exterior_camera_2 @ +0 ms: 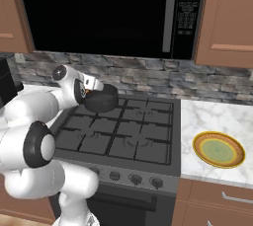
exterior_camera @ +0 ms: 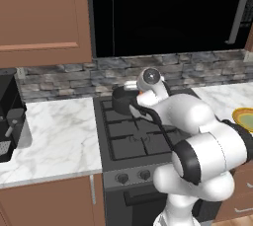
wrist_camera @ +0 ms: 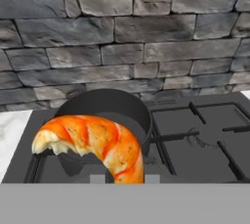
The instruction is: Retrieve the frozen meat and place it in the pot on a burner. Then turn the burner on.
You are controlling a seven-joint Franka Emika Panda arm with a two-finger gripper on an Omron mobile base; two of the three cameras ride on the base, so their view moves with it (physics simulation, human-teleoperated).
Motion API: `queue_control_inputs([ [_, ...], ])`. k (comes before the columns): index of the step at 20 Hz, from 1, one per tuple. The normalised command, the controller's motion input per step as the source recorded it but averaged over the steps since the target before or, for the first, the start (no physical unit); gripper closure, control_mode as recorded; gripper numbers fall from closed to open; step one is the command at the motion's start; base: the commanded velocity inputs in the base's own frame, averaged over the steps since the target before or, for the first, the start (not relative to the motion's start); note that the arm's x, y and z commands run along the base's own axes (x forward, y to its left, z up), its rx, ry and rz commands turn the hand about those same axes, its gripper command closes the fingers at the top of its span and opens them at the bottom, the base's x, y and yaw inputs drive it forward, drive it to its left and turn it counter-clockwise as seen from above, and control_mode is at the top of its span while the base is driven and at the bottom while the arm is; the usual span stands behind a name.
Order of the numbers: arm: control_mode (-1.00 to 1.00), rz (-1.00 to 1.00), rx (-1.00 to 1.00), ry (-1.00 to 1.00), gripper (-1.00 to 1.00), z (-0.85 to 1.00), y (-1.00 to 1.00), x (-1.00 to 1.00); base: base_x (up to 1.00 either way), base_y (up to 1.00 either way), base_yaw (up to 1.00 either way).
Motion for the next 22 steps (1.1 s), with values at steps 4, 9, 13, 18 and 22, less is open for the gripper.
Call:
queue_control_inputs([
  [4, -1.0, 0.0, 0.0, 0.02, 1.0, -0.01, 0.0, 0.28, 0.0, 0.0, 0.0],
  [9, -1.0, 0.0, 0.0, 0.1, 1.0, -0.11, 0.02, 0.34, 0.0, 0.0, 0.0],
  [13, -1.0, -0.01, 0.0, 0.05, 1.0, -0.06, 0.0, 0.3, 0.0, 0.0, 0.0],
  [18, -1.0, -0.02, 0.0, 0.03, 1.0, -0.14, 0.0, 0.23, 0.0, 0.0, 0.0],
  [22, -1.0, -0.02, 0.0, 0.03, 1.0, -0.18, 0.0, 0.24, 0.0, 0.0, 0.0],
])
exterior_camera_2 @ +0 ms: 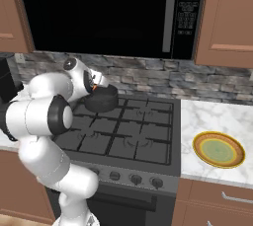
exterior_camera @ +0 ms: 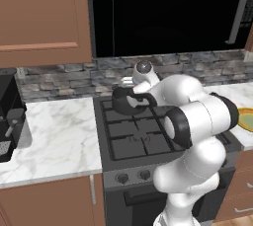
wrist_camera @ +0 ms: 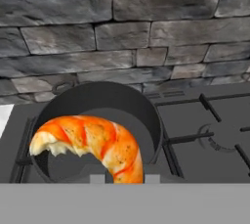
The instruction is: Retrieve the frozen meat and place it in the pot on a burner. Then turn the burner on.
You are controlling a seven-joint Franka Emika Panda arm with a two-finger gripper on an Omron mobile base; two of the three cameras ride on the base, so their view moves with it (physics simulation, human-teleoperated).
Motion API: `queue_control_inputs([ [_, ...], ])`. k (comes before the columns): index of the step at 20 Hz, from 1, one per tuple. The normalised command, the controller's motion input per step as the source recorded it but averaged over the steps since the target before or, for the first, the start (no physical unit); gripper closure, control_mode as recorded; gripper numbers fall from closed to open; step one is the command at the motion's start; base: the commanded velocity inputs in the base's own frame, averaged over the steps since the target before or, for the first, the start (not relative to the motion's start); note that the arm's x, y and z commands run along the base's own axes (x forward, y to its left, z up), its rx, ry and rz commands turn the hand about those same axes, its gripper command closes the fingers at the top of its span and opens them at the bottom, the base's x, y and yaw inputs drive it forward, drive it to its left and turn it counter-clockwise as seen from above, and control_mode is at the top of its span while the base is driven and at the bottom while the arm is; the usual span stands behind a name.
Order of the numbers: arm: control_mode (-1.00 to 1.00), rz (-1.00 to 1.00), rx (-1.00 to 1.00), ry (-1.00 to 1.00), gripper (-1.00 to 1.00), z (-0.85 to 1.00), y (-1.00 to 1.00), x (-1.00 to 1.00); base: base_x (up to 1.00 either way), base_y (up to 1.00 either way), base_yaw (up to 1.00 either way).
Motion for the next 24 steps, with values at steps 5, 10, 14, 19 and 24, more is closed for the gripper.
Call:
queue_control_inputs([
  [5, -1.0, -0.01, 0.0, 0.03, 1.0, -0.22, 0.0, 0.25, 0.0, 0.0, 0.0],
  [10, -1.0, 0.0, 0.0, 0.03, 1.0, -0.27, 0.0, 0.26, 0.0, 0.0, 0.0],
  [14, -1.0, 0.0, 0.0, 0.07, 1.0, -0.21, 0.0, 0.19, 0.0, 0.0, 0.0],
  [19, -1.0, 0.0, 0.0, 0.09, 1.0, -0.17, 0.0, 0.2, 0.0, 0.0, 0.0],
  [24, -1.0, 0.0, 0.0, 0.07, 1.0, -0.08, 0.0, 0.24, 0.0, 0.0, 0.0],
])
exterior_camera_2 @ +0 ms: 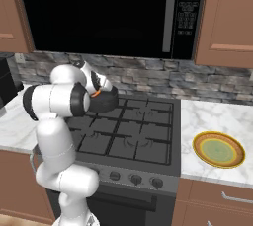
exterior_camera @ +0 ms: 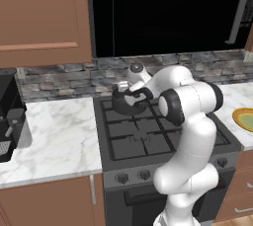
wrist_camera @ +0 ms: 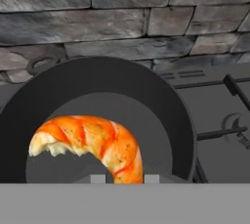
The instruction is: Retrieve the frozen meat and place it in the pot on a burner. Then turn the burner on.
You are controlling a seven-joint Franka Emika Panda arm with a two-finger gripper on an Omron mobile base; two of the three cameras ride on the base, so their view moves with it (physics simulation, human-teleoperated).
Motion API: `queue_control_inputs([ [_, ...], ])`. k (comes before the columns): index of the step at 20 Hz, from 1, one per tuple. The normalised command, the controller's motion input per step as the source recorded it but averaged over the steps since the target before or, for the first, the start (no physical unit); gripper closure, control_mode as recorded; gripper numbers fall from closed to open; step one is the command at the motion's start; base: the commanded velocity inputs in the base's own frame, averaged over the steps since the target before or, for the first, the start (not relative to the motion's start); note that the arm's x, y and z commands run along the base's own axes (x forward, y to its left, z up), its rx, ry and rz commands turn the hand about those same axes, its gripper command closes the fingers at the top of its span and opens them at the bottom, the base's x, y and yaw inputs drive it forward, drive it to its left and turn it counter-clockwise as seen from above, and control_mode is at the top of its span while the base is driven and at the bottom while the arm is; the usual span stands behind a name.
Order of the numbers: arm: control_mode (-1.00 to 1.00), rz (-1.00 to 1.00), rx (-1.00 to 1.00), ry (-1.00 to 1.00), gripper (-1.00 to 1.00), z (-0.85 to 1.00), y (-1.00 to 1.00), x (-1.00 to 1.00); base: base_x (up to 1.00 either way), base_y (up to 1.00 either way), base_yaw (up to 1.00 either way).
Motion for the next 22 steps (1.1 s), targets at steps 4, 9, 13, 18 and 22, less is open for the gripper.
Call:
queue_control_inputs([
  [4, -1.0, 0.0, 0.0, 0.0, 1.0, -0.07, 0.0, 0.21, 0.0, 0.0, 0.0],
  [9, -1.0, 0.0, 0.0, 0.0, 1.0, -0.15, 0.0, 0.22, 0.0, 0.0, 0.0],
  [13, -1.0, 0.0, 0.0, 0.01, 1.0, -0.2, 0.0, 0.26, 0.0, 0.0, 0.0],
  [18, -1.0, 0.0, 0.0, 0.01, 1.0, -0.23, 0.0, 0.29, 0.0, 0.0, 0.0],
  [22, -1.0, 0.0, 0.0, 0.0, 1.0, -0.18, 0.0, 0.25, 0.0, 0.0, 0.0],
])
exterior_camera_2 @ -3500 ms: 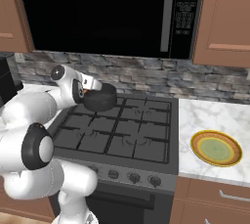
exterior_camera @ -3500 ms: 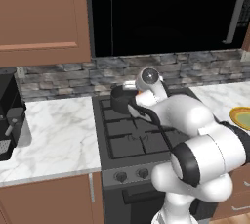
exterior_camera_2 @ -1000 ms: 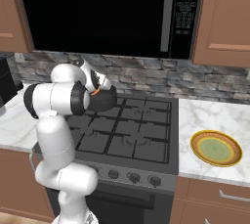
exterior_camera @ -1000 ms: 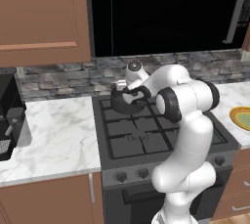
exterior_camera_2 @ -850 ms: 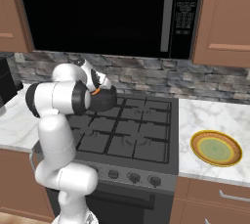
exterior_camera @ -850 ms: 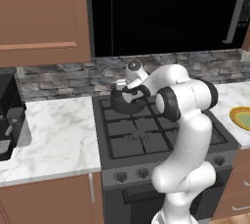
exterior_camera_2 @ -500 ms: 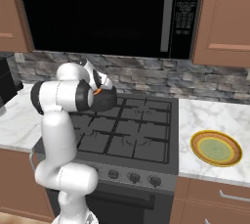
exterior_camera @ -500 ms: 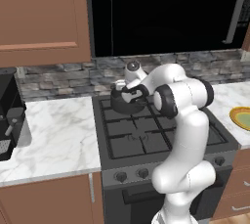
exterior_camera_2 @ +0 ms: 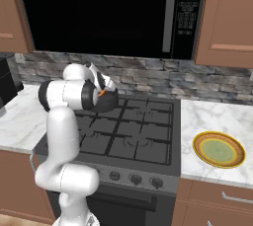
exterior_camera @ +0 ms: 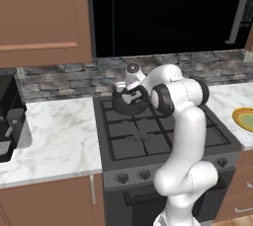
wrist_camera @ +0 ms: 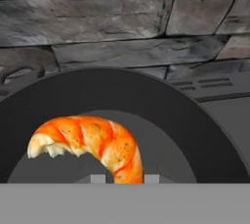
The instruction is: Retrieve the frozen meat and place it in the pot on a burner. Then turn the burner on.
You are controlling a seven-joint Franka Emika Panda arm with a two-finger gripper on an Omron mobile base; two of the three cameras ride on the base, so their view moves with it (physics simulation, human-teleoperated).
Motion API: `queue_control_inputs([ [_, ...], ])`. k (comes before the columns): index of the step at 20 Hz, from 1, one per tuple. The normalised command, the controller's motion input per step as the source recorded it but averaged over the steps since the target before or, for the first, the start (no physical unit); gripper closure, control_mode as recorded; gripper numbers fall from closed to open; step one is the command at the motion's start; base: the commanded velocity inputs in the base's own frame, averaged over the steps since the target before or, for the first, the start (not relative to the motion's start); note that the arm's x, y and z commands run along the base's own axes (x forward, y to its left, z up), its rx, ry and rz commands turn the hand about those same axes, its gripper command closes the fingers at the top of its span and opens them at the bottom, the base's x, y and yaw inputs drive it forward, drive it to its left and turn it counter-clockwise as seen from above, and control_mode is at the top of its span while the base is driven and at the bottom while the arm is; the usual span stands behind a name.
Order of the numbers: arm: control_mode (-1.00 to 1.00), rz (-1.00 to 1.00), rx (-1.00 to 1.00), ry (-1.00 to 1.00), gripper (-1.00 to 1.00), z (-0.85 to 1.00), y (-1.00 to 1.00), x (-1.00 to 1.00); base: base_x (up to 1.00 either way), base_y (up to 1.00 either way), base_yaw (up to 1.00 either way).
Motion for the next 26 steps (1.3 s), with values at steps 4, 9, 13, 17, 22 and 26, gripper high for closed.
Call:
queue_control_inputs([
  [4, -1.0, 0.0, 0.0, 0.0, 1.0, -0.2, 0.0, 0.21, 0.0, 0.0, 0.0],
  [9, -1.0, 0.0, 0.0, 0.0, 1.0, -0.16, 0.0, 0.13, 0.0, 0.0, 0.0],
  [13, -1.0, 0.0, 0.0, 0.0, 1.0, -0.16, 0.0, 0.18, 0.0, 0.0, 0.0],
  [17, -1.0, 0.0, 0.0, 0.0, 1.0, -0.14, 0.0, 0.2, 0.0, 0.0, 0.0],
  [22, -1.0, 0.0, 0.0, 0.0, 1.0, -0.15, 0.0, 0.25, 0.0, 0.0, 0.0],
  [26, -1.0, 0.0, 0.0, 0.0, -1.0, -0.12, 0.0, 0.22, 0.0, 0.0, 0.0],
])
